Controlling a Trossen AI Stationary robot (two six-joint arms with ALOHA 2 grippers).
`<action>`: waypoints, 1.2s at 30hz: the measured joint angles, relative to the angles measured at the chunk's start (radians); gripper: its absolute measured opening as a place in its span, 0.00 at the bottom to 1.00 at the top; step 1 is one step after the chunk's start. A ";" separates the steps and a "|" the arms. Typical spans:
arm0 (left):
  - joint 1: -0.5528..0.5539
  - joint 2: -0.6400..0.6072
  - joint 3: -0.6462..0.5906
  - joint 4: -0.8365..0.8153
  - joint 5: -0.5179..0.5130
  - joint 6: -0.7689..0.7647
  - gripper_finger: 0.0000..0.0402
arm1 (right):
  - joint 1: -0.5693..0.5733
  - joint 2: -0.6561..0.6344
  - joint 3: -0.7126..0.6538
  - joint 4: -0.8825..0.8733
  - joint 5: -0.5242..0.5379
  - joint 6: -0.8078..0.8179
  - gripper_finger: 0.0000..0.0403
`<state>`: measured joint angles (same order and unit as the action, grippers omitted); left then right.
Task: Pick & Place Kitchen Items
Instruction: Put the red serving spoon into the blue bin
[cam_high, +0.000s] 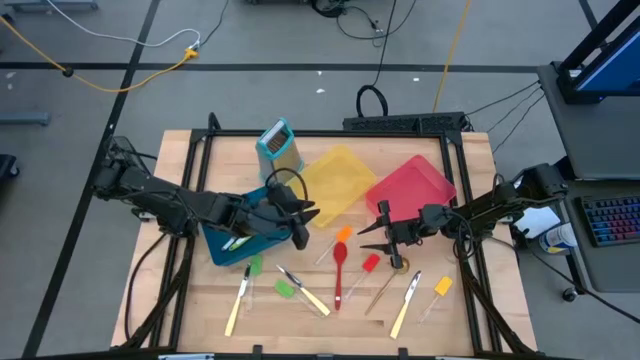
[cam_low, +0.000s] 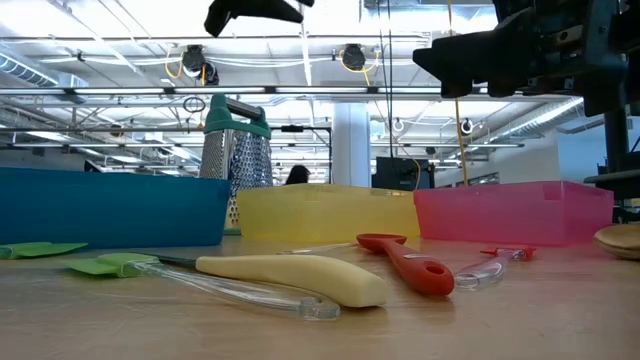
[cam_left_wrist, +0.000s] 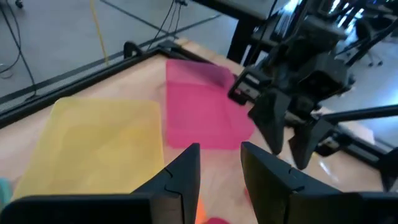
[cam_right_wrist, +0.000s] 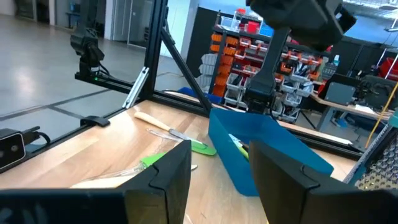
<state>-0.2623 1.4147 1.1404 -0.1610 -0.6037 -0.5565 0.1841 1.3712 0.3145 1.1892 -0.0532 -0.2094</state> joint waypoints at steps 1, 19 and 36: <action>0.000 0.000 0.000 0.012 0.000 0.007 0.30 | 0.000 0.000 0.000 0.000 0.001 0.000 0.39; -0.002 0.000 0.000 -0.437 0.134 0.022 0.30 | 0.000 0.000 0.000 -0.044 -0.087 0.018 0.39; -0.118 -0.081 -0.002 -0.590 -0.039 -0.059 0.30 | 0.008 0.226 0.538 -0.801 -0.269 0.004 0.39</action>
<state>-0.3801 1.3339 1.1389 -0.7514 -0.6427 -0.6157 0.1920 1.5973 0.8526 0.3880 -0.3223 -0.2053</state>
